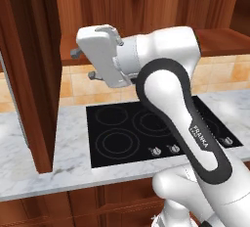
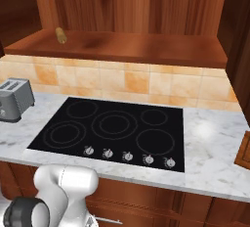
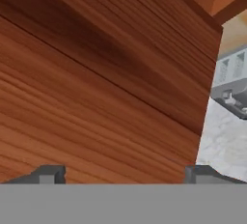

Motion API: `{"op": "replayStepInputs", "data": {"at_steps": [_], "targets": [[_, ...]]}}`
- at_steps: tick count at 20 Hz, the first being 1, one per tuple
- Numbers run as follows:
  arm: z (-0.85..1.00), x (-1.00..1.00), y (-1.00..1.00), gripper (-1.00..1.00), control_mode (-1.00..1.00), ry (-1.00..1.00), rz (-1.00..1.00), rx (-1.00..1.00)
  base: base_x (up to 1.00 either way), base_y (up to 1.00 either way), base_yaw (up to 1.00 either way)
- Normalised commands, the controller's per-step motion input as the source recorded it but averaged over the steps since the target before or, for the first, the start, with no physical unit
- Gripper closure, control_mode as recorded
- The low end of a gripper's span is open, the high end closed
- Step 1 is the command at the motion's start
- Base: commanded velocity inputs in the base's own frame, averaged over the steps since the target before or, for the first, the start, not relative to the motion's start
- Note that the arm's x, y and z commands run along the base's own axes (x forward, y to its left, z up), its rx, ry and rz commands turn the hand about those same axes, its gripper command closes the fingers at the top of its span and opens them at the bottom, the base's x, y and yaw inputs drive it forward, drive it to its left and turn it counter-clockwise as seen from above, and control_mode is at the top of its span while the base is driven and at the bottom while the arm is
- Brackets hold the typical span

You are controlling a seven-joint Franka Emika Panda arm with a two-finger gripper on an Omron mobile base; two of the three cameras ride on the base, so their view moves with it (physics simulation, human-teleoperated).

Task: Open the cabinet, retrieve the rolling pin, and place it next to the meat on the cutting board to prepare for tenderizing.

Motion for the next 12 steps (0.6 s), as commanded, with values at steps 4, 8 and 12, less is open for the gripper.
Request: {"op": "replayStepInputs", "data": {"at_steps": [4,8,12], "targets": [[0.00,0.00,-0.62,-1.00,-1.00,-0.06,0.00,-0.04,0.00,0.00,0.00],[0.00,0.09,-0.62,-1.00,-1.00,-0.07,0.00,-0.11,0.00,0.00,0.00],[0.02,0.29,-0.53,-1.00,-1.00,-0.02,0.00,-0.16,0.00,0.00,0.00]]}}
